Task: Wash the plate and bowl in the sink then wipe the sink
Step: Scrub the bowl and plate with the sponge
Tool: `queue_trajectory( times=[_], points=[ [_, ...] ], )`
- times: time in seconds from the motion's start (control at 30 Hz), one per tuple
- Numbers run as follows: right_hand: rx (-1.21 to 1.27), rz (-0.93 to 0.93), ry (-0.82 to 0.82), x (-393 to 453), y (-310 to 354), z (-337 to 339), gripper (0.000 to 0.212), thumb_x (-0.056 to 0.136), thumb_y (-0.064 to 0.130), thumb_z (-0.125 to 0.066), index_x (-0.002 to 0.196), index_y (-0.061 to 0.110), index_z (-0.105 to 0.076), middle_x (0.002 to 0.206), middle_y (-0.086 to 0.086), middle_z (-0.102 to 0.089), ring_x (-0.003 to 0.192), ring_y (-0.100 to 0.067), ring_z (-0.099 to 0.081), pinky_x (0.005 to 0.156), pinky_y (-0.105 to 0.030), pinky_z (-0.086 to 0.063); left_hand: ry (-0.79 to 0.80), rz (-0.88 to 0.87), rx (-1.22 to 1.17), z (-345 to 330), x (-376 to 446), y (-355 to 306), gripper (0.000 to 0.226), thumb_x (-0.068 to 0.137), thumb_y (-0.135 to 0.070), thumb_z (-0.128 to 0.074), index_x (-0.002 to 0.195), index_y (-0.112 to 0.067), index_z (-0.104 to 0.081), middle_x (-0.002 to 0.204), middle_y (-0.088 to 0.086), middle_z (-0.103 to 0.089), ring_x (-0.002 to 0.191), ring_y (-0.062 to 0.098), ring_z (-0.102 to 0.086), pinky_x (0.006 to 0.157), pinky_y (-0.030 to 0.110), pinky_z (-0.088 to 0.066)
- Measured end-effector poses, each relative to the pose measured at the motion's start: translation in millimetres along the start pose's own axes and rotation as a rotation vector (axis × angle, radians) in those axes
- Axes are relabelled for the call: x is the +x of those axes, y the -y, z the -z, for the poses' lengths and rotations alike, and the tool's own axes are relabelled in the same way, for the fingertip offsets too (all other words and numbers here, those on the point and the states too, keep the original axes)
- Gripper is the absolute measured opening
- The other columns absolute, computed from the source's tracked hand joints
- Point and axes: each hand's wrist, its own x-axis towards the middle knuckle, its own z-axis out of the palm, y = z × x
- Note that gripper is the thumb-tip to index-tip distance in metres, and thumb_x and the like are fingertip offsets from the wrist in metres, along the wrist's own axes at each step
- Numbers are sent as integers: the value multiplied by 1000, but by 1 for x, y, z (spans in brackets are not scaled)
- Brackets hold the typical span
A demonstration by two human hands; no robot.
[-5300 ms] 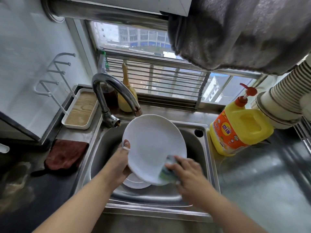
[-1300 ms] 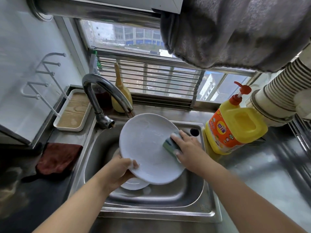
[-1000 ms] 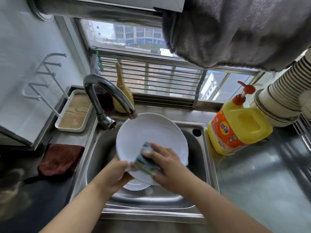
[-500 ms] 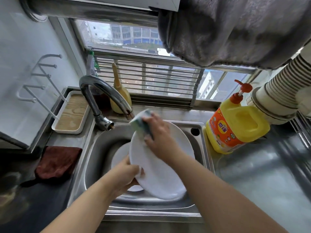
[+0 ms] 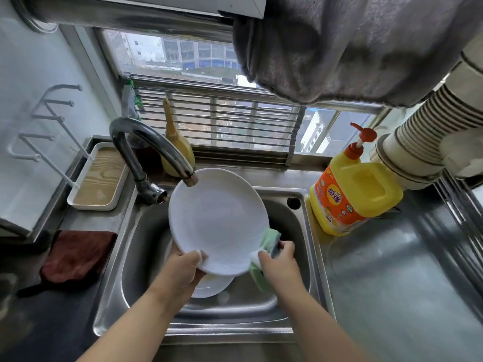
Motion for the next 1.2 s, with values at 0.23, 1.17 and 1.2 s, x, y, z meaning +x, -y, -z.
queue_trajectory(
  times=[0.23, 1.17, 1.2],
  points=[
    [265, 71, 15, 38, 41, 36, 34, 88, 23, -55, 120, 25, -43, 112, -6, -57, 100, -26, -57, 94, -48, -48, 103, 50, 21, 2, -7, -5, 56, 85, 20, -37, 125, -14, -54, 114, 12, -68, 106, 30, -62, 66, 33, -58],
    [789, -227, 804, -12, 16, 89, 85, 42, 20, -94, 117, -3, -62, 109, -27, -64, 82, -34, -68, 66, -38, -57, 300, -972, 1816, 46, 26, -32, 81, 42, 18, -71, 115, -13, -58, 101, 1, -70, 80, 19, -71, 51, 22, -54],
    [866, -257, 845, -14, 12, 85, 83, 35, 19, -95, 108, -7, -66, 101, -28, -65, 78, -35, -68, 64, -40, -58, 280, -1010, 1819, 48, 25, -29, 82, 33, 16, -75, 106, -16, -55, 93, -1, -70, 74, 17, -70, 46, 20, -51]
  ],
)
